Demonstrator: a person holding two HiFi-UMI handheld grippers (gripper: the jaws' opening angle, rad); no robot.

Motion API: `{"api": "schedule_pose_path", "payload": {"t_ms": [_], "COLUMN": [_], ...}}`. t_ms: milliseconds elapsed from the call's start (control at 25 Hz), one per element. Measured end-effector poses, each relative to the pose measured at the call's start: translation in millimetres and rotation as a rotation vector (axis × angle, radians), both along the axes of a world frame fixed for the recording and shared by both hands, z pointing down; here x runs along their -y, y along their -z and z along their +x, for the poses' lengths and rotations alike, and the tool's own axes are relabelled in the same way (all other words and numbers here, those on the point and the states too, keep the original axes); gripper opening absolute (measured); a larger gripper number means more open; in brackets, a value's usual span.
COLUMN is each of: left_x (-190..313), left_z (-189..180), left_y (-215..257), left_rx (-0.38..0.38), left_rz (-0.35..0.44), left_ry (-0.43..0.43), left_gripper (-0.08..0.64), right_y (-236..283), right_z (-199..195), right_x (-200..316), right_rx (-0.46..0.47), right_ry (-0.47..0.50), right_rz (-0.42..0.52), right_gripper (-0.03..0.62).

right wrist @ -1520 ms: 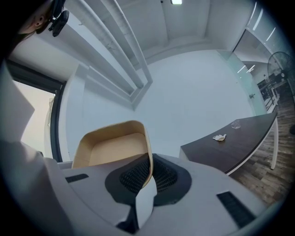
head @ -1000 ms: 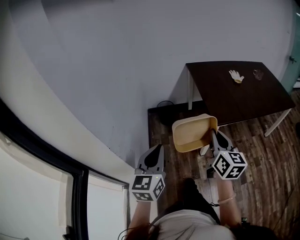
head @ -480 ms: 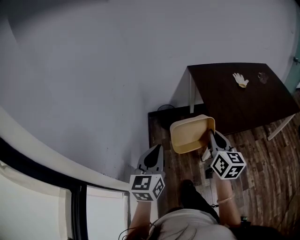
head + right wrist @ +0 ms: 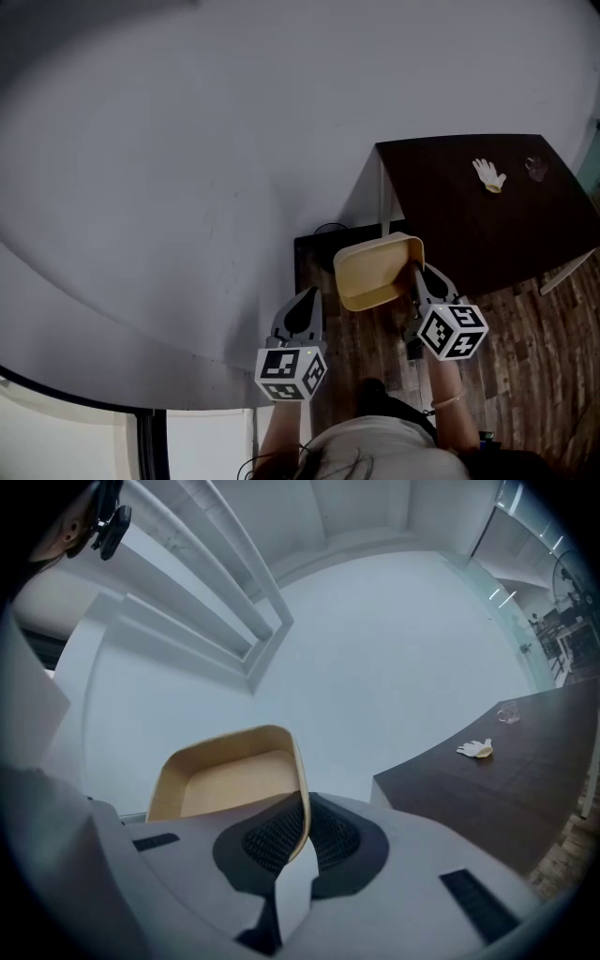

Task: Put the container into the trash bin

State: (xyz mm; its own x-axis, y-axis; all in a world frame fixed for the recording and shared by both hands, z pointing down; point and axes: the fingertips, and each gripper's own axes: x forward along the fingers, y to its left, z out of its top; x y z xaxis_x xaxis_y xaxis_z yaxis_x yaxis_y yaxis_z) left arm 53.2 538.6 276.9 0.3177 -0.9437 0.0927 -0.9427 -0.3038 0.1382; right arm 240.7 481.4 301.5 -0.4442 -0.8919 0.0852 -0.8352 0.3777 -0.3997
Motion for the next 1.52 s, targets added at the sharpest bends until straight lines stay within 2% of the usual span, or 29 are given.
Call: {"api": "schedule_pose_path", "payload": {"t_ms": [440, 920, 1520], "left_x": [103, 195, 370], "left_z": [4, -23, -99], "left_y": [-7, -19, -15], "left_rx": [0.001, -0.002, -0.013], "left_rz": [-0.005, -0.032, -0.029], "left_ry": [0.037, 0.043, 0.006], "left_gripper": [0.02, 0.02, 0.02], "right_y": [-7, -19, -15], "right_z": [1, -25, -98], "right_x": [112, 210, 373], "right_rx": [0.005, 0.003, -0.029], "right_ry": [0.034, 0.028, -0.012], "right_rz": [-0.008, -0.03, -0.054], "right_gripper": [0.014, 0.014, 0.015]}}
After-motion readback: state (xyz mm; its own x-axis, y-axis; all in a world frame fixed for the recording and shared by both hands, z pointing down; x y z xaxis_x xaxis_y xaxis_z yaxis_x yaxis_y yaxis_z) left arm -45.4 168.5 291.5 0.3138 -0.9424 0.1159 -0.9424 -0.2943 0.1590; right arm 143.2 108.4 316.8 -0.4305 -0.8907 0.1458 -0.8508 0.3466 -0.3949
